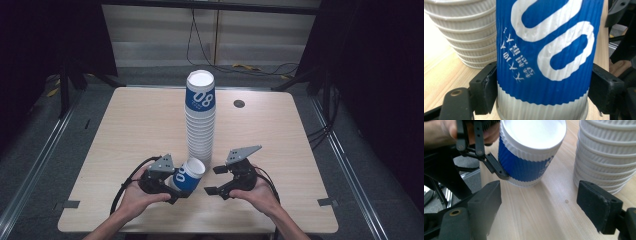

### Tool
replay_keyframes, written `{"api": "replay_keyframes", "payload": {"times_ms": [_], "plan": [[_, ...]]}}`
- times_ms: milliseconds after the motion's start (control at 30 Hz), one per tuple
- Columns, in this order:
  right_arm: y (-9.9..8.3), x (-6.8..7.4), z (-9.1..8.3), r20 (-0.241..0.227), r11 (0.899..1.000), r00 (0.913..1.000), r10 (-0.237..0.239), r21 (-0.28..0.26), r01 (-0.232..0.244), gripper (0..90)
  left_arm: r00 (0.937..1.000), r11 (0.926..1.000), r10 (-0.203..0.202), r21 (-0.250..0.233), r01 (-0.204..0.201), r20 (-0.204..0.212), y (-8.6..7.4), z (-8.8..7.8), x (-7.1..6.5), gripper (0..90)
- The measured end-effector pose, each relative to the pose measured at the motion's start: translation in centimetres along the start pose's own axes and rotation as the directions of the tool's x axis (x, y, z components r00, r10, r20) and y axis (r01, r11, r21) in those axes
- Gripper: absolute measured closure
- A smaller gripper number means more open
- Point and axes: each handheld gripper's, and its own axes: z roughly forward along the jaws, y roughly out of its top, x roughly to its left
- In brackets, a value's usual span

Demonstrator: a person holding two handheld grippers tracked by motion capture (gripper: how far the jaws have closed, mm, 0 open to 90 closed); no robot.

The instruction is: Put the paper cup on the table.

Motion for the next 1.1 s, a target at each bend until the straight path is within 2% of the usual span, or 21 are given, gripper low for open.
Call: {"api": "replay_keyframes", "payload": {"times_ms": [200, 300, 333, 400, 500, 533, 600, 800, 867, 933, 1033, 1100], "plan": [[0.2, 0.3, 0.3, 0.005, 0.999, 0.9997, -0.026, 0.036, 0.026, 17.4, 0.9999, 0.9980, 0.013, 0.062, -0.013, -0.007, -0.1, 0.4, -0.3, 20.6], [0.2, 0.6, 0.5, 0.006, 0.998, 0.9991, -0.041, 0.053, 0.041, 15.2, 0.9999, 0.9973, 0.007, 0.073, -0.006, -0.015, 0.1, 0.4, -0.4, 20.7], [0.2, 0.7, 0.6, 0.001, 0.997, 0.9987, -0.051, 0.065, 0.051, 16.4, 0.9997, 0.9969, 0.017, 0.077, -0.015, -0.018, 0.2, 0.5, -0.4, 20.9], [0.2, 0.9, 0.6, -0.006, 0.995, 0.9978, -0.065, 0.081, 0.066, 17.6, 0.9998, 0.9965, 0.020, 0.082, -0.019, -0.006, 0.3, 0.8, -0.5, 21.1], [0.3, 1.3, 0.4, 0.013, 0.992, 0.9952, -0.097, 0.080, 0.095, 18.8, 0.9980, 0.9915, 0.062, 0.115, -0.061, -0.009, 0.8, 0.7, -1.0, 21.3], [0.4, 1.4, 0.4, 0.015, 0.990, 0.9943, -0.105, 0.100, 0.103, 17.6, 0.9969, 0.9898, 0.079, 0.120, -0.077, -0.011, 0.9, 0.7, -1.1, 21.3], [0.5, 1.4, 0.5, 0.007, 0.987, 0.9935, -0.113, 0.115, 0.112, 19.3, 0.9943, 0.9850, 0.107, 0.137, -0.105, -0.004, 1.1, 0.8, -1.3, 21.3], [0.3, 1.0, 1.4, -0.021, 0.977, 0.9948, -0.100, 0.188, 0.102, 20.8, 0.9886, 0.9665, 0.150, 0.208, -0.150, 0.016, 1.0, 1.6, -1.9, 21.3], [0.3, 1.1, 1.5, -0.026, 0.971, 0.9933, -0.112, 0.208, 0.115, 21.2, 0.9868, 0.9613, 0.160, 0.223, -0.162, 0.026, 1.0, 1.8, -2.0, 21.4], [0.4, 1.2, 1.6, -0.030, 0.965, 0.9920, -0.122, 0.228, 0.126, 20.9, 0.9826, 0.9516, 0.184, 0.246, -0.184, 0.023, 1.2, 1.9, -2.1, 21.5], [0.4, 1.2, 1.7, -0.036, 0.958, 0.9907, -0.131, 0.251, 0.136, 20.0, 0.9808, 0.9487, 0.193, 0.250, -0.193, 0.026, 1.5, 1.9, -2.3, 21.6], [0.3, 1.2, 1.9, -0.043, 0.954, 0.9894, -0.139, 0.263, 0.145, 19.0, 0.9774, 0.9373, 0.207, 0.278, -0.211, 0.043, 1.6, 2.0, -2.3, 21.6]]}}
